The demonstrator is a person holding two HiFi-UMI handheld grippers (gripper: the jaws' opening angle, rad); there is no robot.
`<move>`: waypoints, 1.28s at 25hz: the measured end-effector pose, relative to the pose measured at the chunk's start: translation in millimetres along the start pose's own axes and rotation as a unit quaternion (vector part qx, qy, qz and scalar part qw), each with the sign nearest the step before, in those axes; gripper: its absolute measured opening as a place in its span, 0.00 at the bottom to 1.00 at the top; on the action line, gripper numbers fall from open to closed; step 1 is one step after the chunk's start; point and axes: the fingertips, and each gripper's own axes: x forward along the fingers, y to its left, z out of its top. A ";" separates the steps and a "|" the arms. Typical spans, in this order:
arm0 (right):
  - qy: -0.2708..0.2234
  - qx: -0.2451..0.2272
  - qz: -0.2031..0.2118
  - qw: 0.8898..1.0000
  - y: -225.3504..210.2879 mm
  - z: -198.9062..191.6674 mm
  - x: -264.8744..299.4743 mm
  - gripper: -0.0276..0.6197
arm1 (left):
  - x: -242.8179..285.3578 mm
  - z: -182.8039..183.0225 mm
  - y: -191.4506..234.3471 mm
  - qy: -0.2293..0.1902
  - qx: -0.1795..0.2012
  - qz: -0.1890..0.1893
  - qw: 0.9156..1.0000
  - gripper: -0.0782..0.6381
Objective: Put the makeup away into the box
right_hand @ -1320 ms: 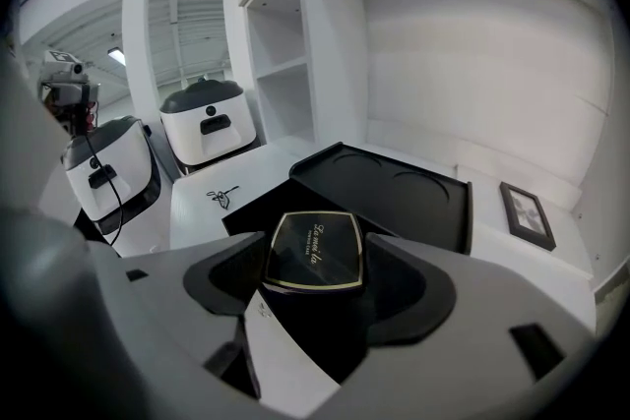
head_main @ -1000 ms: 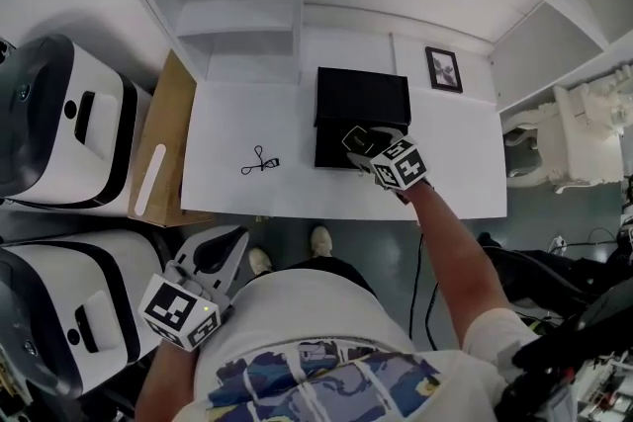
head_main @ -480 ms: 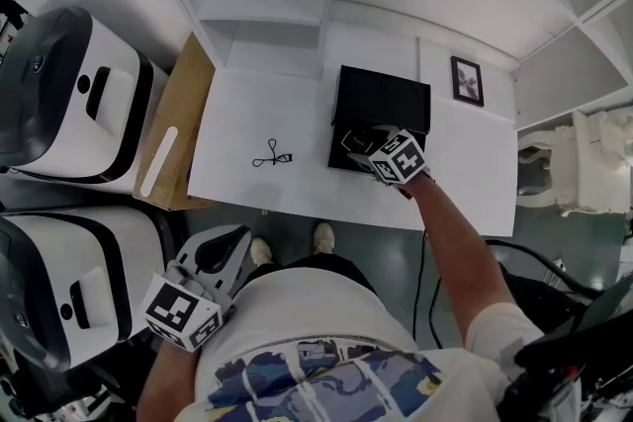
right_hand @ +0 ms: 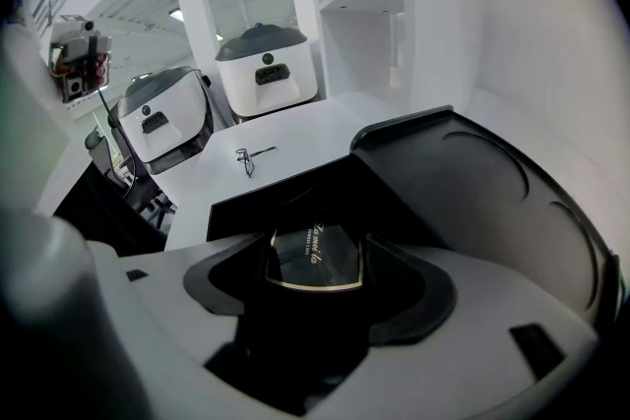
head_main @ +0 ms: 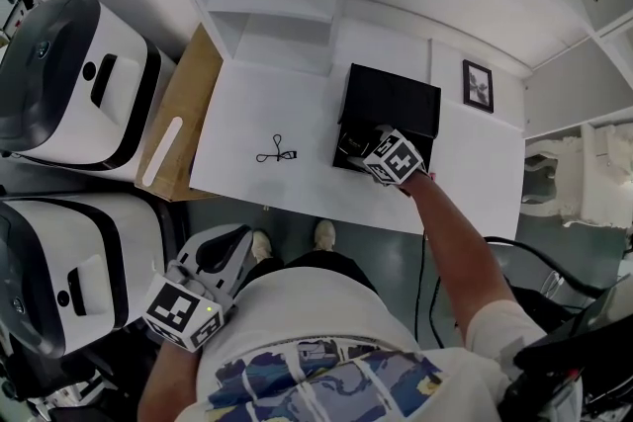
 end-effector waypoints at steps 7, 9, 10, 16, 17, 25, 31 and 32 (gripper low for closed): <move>0.011 -0.036 -0.005 0.999 2.9 1.4 1.7 0.55 | 2.4 -0.7 -1.2 0.004 -0.002 0.000 1.000 0.13; 0.011 -0.035 -0.005 0.999 3.4 1.3 1.8 0.55 | 3.2 -0.6 -2.5 0.005 -0.001 -0.001 1.000 0.13; 0.011 -0.034 -0.004 0.999 3.6 0.8 1.9 0.55 | 3.6 -0.6 -3.2 0.005 -0.001 -0.002 1.000 0.13; 0.010 -0.022 -0.001 1.000 1.9 -0.4 2.9 0.55 | 7.0 -1.0 -4.7 0.006 -0.002 -0.005 1.000 0.13; 0.010 -0.020 -0.001 1.000 1.6 -0.7 2.5 0.55 | 7.3 -1.0 -4.7 0.006 -0.002 -0.006 1.000 0.13; -0.005 0.008 0.001 1.000 -0.8 -5.6 -4.6 0.55 | 6.0 -1.4 -4.7 0.007 -0.002 -0.013 1.000 0.13; -0.022 0.029 0.002 0.999 -1.7 -7.6 -12.5 0.55 | 6.9 -0.8 -5.3 0.009 0.003 -0.023 1.000 0.13; -0.024 0.030 0.000 0.999 -1.7 -7.4 -13.8 0.55 | 7.0 -0.9 -5.4 0.008 0.004 -0.025 1.000 0.13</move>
